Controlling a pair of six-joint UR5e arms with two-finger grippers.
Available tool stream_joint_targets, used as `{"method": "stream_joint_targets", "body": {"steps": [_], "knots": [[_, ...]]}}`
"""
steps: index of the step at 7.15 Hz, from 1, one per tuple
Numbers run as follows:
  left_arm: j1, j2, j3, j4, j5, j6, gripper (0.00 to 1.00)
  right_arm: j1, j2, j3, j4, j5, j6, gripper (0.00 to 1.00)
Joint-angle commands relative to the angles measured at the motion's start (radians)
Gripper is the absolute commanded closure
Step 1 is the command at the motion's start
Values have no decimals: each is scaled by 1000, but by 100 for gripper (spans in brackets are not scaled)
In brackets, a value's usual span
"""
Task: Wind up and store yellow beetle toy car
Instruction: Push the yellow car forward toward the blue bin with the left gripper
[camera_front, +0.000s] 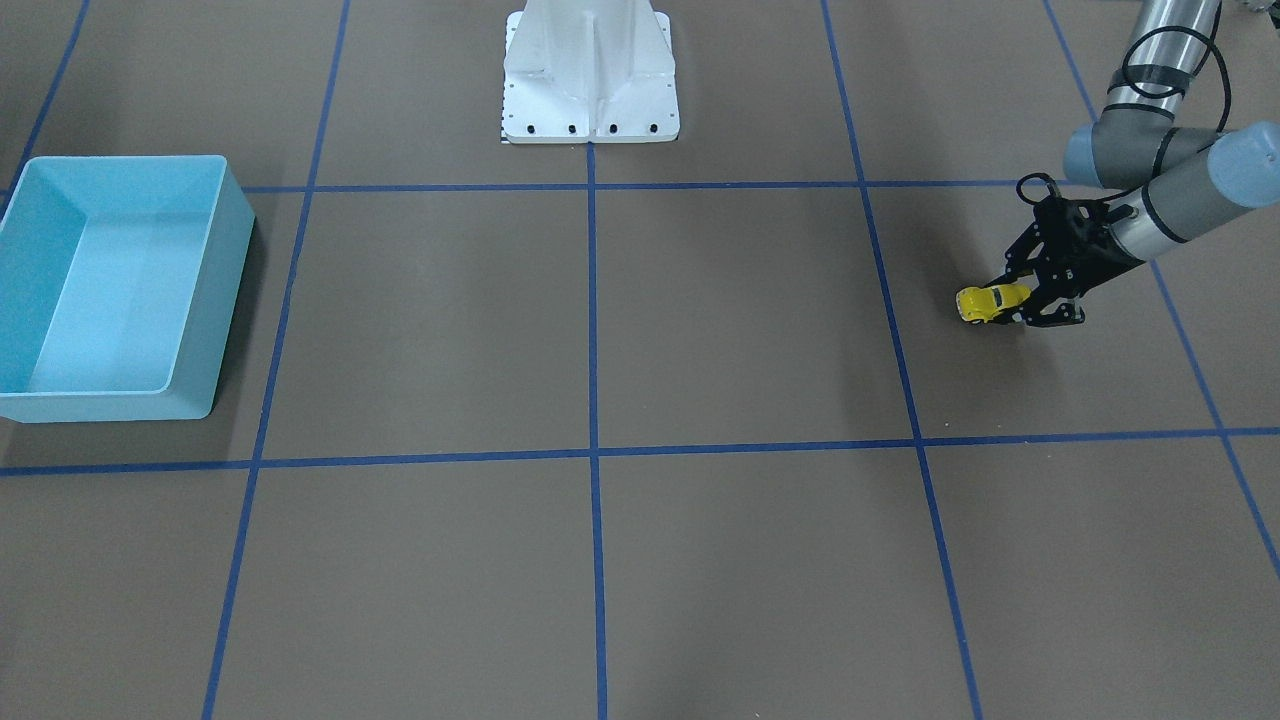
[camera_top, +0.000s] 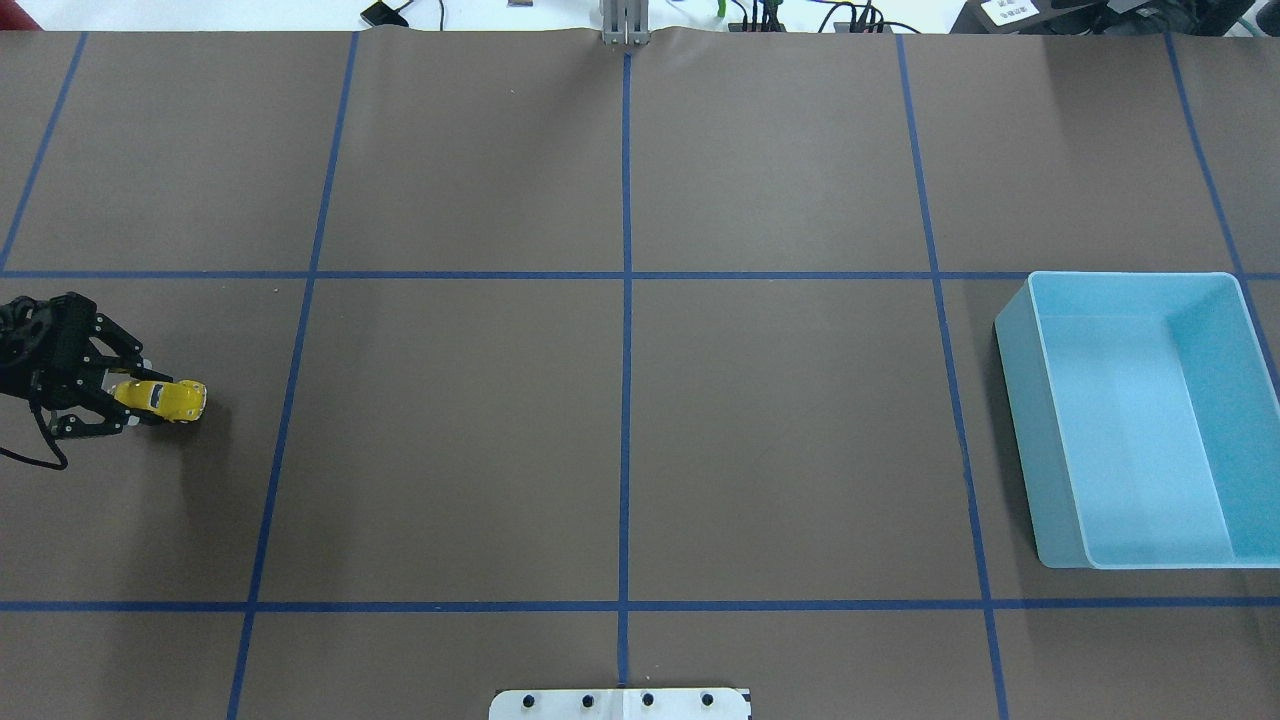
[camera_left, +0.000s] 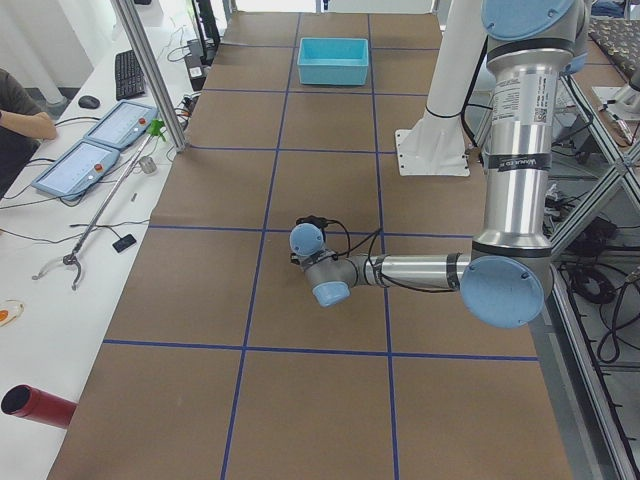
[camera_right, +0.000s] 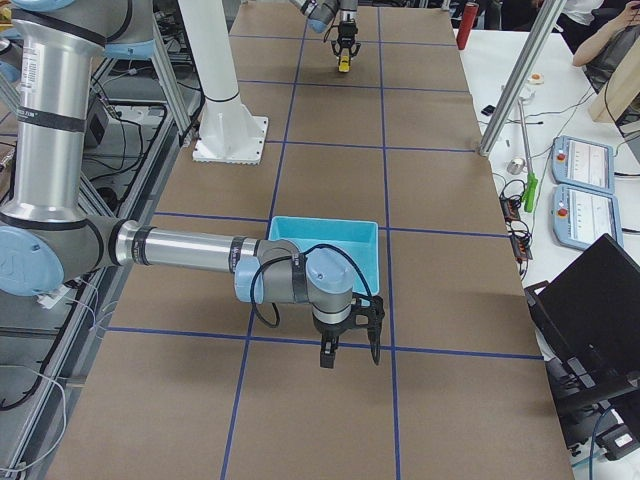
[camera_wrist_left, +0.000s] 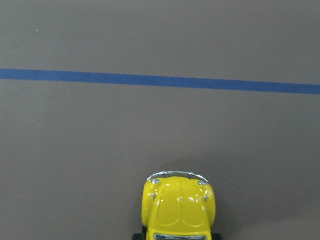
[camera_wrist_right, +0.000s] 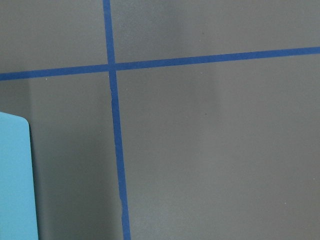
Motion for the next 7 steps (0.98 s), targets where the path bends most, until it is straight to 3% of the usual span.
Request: {"method": "stream_joint_targets", "body": {"steps": [1,4,7], "knots": [[-27,-1,-66,0,5,-5,91,1,-16,9,0,-6,1,0],[-3,-31,-125,5,16,-18,99,19,-17,10,0,-6,1,0],[136,-206,-108,22,91,-154,100,33,-17,9,0,-6,1,0]]}}
